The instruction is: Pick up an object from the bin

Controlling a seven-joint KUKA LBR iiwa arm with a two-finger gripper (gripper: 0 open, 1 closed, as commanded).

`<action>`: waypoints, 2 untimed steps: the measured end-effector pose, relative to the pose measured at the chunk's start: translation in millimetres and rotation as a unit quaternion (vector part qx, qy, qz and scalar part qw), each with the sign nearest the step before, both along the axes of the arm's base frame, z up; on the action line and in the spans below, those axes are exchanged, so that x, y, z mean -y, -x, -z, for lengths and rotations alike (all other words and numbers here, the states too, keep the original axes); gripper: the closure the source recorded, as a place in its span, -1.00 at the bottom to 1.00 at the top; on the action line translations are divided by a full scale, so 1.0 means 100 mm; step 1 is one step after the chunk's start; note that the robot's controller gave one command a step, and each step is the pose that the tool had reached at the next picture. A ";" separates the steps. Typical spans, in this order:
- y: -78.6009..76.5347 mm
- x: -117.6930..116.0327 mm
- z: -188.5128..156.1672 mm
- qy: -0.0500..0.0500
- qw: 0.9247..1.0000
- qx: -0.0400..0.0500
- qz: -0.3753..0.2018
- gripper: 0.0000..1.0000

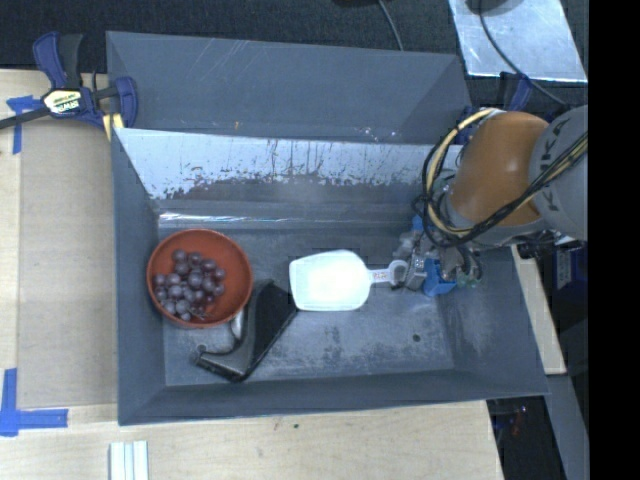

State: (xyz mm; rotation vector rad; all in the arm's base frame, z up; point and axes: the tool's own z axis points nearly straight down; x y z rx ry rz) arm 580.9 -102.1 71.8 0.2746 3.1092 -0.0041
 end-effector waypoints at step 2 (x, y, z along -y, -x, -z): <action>0.02 0.00 -0.36 -0.001 1.000 -0.003 0.006 1.00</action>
Offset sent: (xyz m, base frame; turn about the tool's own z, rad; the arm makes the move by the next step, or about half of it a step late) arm 0.0000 0.0001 0.0635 0.0081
